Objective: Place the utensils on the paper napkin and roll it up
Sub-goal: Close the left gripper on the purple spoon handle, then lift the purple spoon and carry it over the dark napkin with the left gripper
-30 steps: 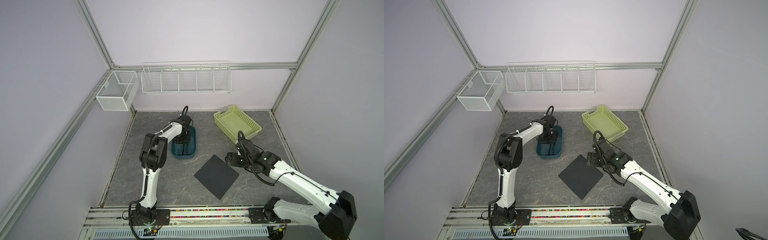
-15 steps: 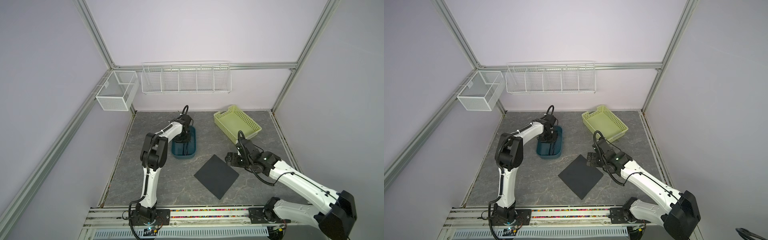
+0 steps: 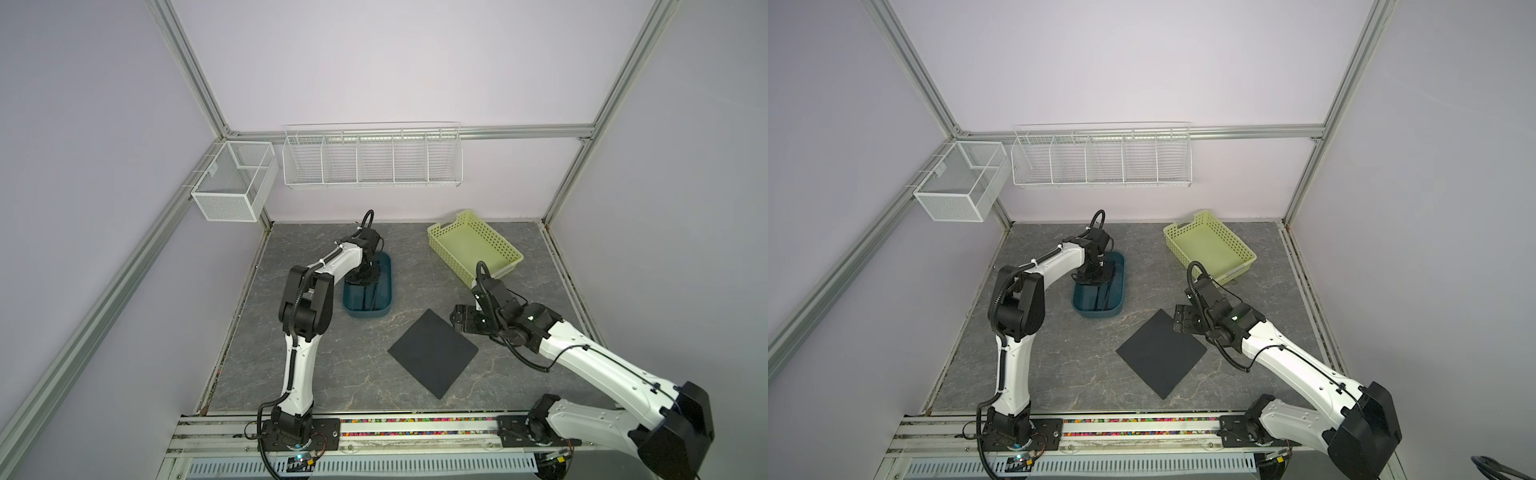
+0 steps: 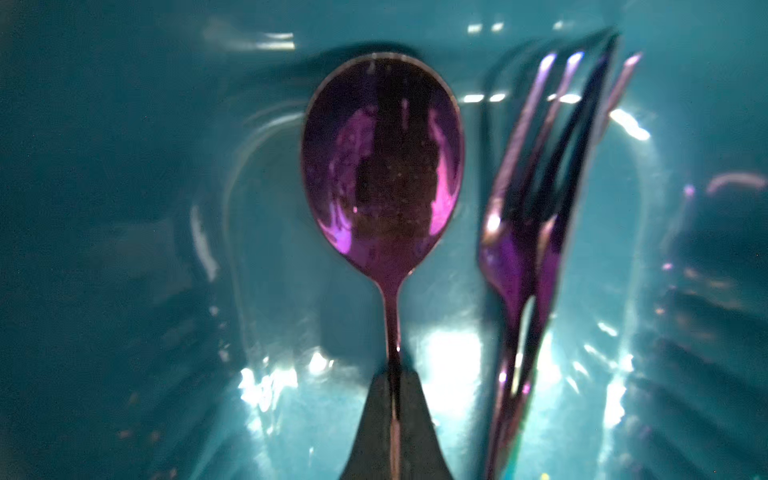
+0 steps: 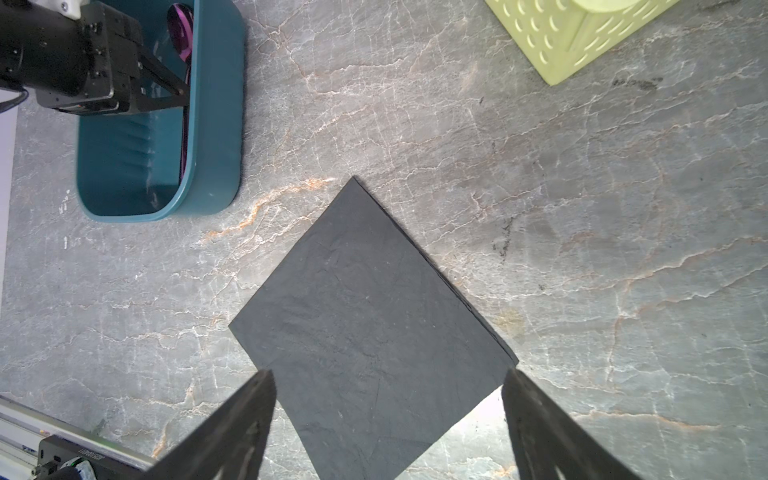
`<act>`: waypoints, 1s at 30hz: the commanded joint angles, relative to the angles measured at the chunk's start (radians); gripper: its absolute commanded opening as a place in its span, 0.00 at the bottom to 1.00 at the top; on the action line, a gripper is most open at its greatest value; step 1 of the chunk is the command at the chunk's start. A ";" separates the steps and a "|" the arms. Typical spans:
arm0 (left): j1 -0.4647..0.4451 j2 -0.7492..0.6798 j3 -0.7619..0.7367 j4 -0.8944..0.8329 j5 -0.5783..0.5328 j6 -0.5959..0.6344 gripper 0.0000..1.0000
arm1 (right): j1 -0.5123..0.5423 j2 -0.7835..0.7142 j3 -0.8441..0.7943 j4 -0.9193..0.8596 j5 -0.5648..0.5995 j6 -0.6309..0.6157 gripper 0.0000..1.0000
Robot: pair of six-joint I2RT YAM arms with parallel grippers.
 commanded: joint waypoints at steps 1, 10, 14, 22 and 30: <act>0.006 -0.036 0.034 -0.083 -0.023 0.013 0.00 | -0.007 -0.024 -0.008 -0.020 0.016 0.001 0.88; 0.006 -0.117 0.045 -0.119 -0.028 0.010 0.00 | -0.006 -0.040 -0.003 -0.030 0.027 -0.005 0.89; 0.006 -0.150 0.047 -0.130 -0.022 0.006 0.00 | -0.007 -0.052 -0.003 -0.039 0.038 -0.012 0.89; -0.001 -0.246 0.002 -0.129 -0.004 -0.029 0.00 | -0.021 -0.093 0.003 -0.083 0.110 -0.040 0.89; -0.067 -0.374 -0.109 -0.094 0.005 -0.105 0.00 | -0.122 -0.142 0.006 -0.146 0.159 -0.132 0.89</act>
